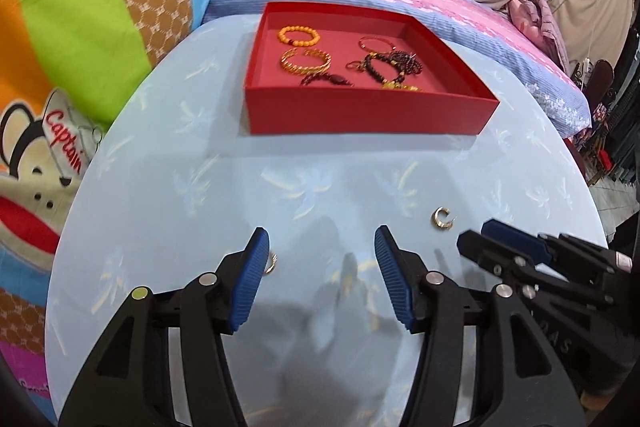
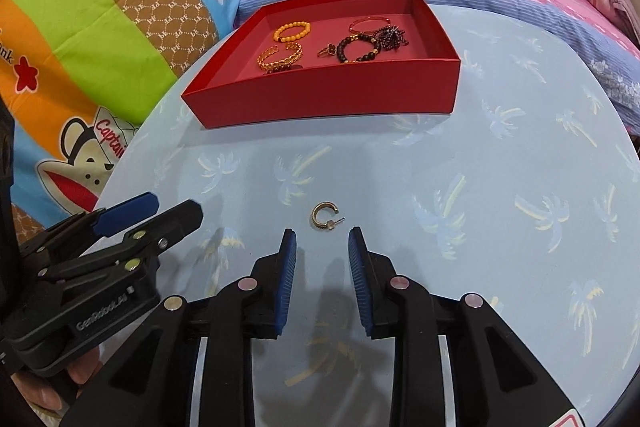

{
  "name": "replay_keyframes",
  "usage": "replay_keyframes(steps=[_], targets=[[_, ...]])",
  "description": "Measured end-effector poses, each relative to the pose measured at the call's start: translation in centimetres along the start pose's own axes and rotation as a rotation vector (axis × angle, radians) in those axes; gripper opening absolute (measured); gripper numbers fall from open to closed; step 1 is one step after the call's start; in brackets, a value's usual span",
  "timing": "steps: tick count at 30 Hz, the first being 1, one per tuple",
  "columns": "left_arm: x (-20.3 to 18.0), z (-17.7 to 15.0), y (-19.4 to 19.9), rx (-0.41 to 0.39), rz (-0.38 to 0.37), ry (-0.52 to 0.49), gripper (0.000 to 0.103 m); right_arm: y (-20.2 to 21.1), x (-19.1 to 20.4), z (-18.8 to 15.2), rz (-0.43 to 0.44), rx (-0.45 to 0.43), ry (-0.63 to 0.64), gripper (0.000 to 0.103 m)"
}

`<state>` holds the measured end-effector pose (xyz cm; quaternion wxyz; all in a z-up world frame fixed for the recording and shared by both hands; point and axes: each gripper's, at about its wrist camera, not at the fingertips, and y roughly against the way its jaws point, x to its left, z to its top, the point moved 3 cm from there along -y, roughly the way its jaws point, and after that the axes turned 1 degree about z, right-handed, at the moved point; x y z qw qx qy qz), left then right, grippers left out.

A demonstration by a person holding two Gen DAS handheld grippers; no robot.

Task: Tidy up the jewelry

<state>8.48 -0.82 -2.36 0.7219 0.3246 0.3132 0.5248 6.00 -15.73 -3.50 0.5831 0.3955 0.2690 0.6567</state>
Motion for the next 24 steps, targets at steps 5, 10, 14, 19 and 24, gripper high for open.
replay_keyframes(steps=[5,10,14,19,24], targets=[[1.2,-1.1,0.1,0.017,0.017,0.033,0.053,-1.2,0.3,0.3,-0.014,0.010,0.011,0.027],[2.2,-1.9,-0.2,0.036,0.032,0.061,0.053,-2.1,0.9,0.6,-0.024,0.012,0.027,0.027],[2.9,-2.1,-0.5,0.041,0.043,0.080,0.053,-2.6,1.4,0.8,-0.043,0.009,0.050,0.024],[3.5,-2.1,-0.8,0.042,0.054,0.094,0.053,-2.7,1.1,0.7,-0.054,0.006,0.050,0.004],[3.5,-2.0,-1.0,0.034,0.059,0.086,0.052,-2.5,0.8,0.5,-0.044,0.011,0.039,0.000]])
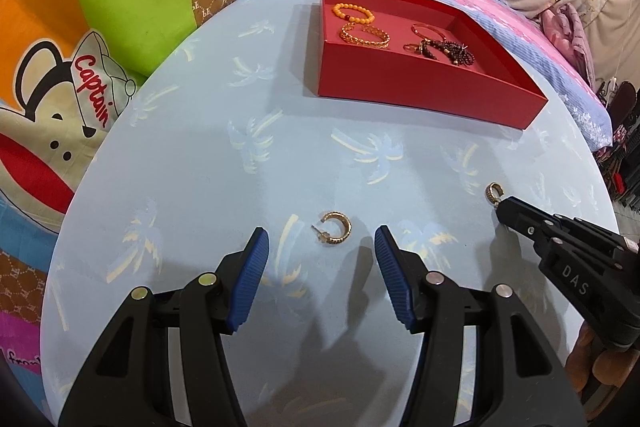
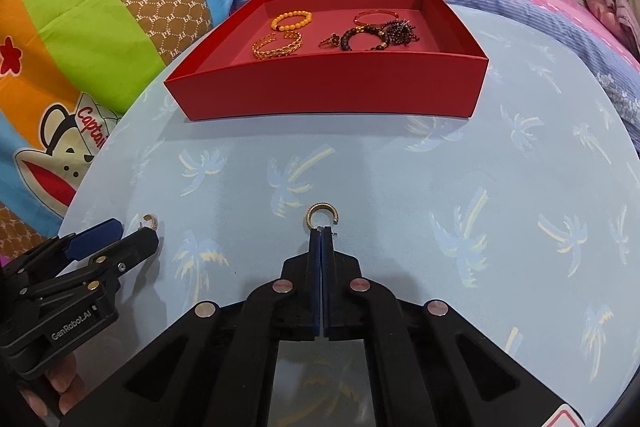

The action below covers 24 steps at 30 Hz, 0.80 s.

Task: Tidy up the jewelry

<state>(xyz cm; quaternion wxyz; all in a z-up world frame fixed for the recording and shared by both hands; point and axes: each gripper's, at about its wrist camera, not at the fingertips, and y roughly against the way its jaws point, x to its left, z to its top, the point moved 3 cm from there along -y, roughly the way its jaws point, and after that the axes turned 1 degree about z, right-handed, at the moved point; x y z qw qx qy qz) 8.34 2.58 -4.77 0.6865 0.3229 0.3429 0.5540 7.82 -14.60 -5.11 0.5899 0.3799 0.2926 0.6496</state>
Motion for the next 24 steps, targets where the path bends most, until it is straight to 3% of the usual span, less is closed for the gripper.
replay_keyframes(steps=[5,7,9,14,16,20,24], targets=[[-0.2,0.2,-0.2,-0.005,-0.008,-0.011,0.052,0.2,0.1,0.0,0.022,-0.001,0.000,0.005],[-0.3,0.2,-0.2,-0.007,-0.008,-0.013,0.052,0.2,0.1,0.2,0.020,-0.008,0.000,0.022],[-0.4,0.4,-0.3,-0.006,-0.011,-0.013,0.052,0.3,0.3,0.4,0.013,-0.020,0.007,0.027],[-0.4,0.3,-0.3,-0.006,-0.008,-0.018,0.052,-0.5,0.6,1.0,0.000,-0.014,0.032,0.027],[-0.4,0.3,-0.3,-0.006,-0.008,-0.019,0.051,-0.7,0.7,1.1,-0.016,-0.015,0.042,0.015],[-0.4,0.3,-0.3,-0.007,-0.010,-0.017,0.050,-0.6,0.6,1.0,-0.017,-0.016,0.040,0.015],[-0.6,0.4,-0.3,-0.009,-0.020,-0.025,0.040,-0.1,0.2,0.6,-0.007,-0.013,0.019,0.015]])
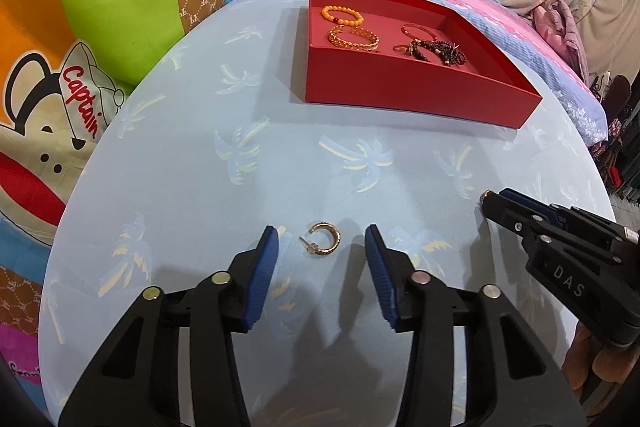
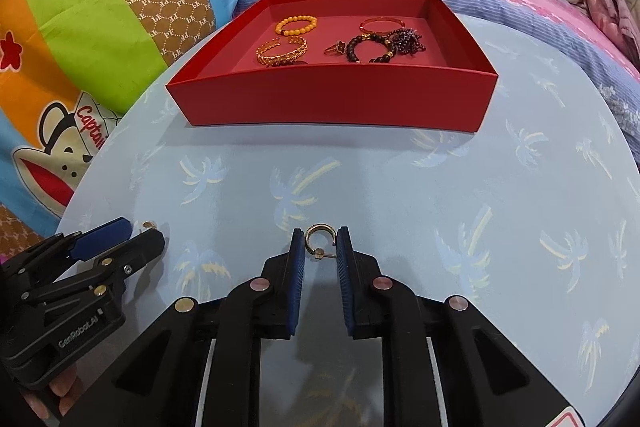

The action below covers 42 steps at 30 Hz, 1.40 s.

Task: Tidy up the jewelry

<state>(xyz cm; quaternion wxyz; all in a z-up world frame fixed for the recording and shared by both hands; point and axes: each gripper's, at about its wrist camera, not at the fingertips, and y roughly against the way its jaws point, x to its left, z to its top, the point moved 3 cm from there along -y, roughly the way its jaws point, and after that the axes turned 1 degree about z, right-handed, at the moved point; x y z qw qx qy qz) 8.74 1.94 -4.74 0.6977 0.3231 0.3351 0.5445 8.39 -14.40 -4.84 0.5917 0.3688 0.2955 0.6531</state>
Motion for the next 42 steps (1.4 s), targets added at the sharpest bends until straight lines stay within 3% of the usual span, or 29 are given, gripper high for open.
replay_keyframes(steps=[2,9,23,34,42], targets=[[-0.1,0.0,-0.1,-0.002,-0.001,-0.006,0.039,0.2,-0.2,-0.2,0.004,0.002,-0.009,0.015],[-0.7,0.2,-0.3,0.002,-0.028,-0.022,0.019,0.6,-0.3,-0.6,0.019,0.008,-0.020,0.015],[-2.1,1.7,0.6,-0.004,-0.074,-0.042,0.019,3.4,-0.8,0.7,0.043,-0.043,-0.045,0.015],[-5.9,10.8,1.0,-0.108,-0.126,-0.105,0.019,5.3,-3.2,8.6,0.035,-0.162,-0.066,0.015],[-8.2,16.8,-2.4,-0.128,-0.116,-0.142,0.019,2.3,-5.0,14.4,-0.012,-0.180,-0.068,0.015]])
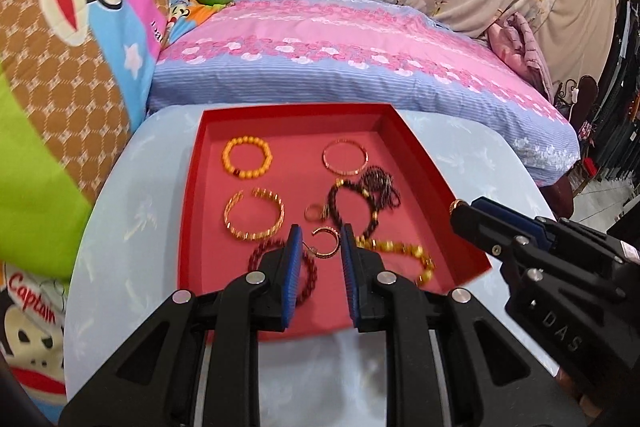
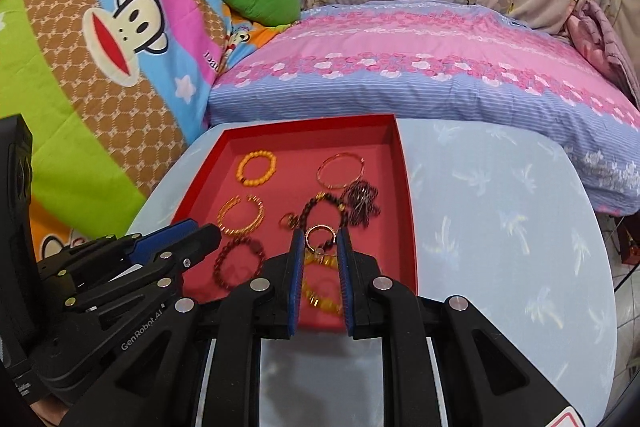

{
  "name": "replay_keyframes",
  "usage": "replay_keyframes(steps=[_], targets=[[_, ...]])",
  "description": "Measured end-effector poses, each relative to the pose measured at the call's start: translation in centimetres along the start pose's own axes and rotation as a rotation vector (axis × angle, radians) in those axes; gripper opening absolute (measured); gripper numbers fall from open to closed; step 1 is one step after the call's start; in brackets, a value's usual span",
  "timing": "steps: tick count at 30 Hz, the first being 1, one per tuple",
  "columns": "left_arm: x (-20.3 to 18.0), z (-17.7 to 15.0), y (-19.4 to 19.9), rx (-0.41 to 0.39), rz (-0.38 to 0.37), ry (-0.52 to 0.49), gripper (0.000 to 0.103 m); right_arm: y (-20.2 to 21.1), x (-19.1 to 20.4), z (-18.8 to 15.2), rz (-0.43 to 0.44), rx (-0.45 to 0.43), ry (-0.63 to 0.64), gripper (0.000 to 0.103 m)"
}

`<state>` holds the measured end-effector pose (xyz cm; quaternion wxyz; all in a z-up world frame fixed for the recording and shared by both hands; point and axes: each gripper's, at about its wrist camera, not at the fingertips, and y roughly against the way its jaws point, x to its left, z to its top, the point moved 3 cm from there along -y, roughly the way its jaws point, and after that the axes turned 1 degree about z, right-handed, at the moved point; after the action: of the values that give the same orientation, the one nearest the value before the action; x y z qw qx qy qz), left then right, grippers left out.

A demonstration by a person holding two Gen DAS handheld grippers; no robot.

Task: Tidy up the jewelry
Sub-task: 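Carry both earrings into the red box and open both tools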

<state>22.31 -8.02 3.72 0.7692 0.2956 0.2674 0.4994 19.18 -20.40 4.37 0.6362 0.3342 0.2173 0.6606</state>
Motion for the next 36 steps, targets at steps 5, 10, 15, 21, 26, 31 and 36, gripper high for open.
replay_keyframes(steps=[5,10,15,21,26,31,36], targets=[[0.0,1.5,-3.5,0.030,0.021,-0.010,0.019,-3.1,-0.9,1.1,-0.018,0.025,-0.010,0.015],[0.2,1.6,-6.0,0.063,0.036,-0.009,0.019,-5.6,-1.3,1.0,-0.031,0.057,-0.011,0.016],[0.3,1.1,-7.6,0.090,0.051,-0.013,0.019,-7.1,-1.6,0.8,-0.031,0.079,-0.020,0.016],[0.4,0.9,-8.2,0.094,0.062,-0.007,0.019,-7.7,-1.5,0.6,-0.033,0.090,-0.019,0.016],[0.5,0.9,-8.1,0.098,0.065,0.000,0.023,-7.4,-1.5,0.6,-0.038,0.084,-0.015,0.016],[0.4,1.0,-7.5,0.087,0.075,0.005,0.032,-6.9,-1.4,0.7,-0.039,0.078,-0.017,0.018],[0.3,1.2,-6.5,0.071,0.089,0.007,0.034,-6.1,-1.2,0.8,-0.045,0.072,-0.017,0.019]])
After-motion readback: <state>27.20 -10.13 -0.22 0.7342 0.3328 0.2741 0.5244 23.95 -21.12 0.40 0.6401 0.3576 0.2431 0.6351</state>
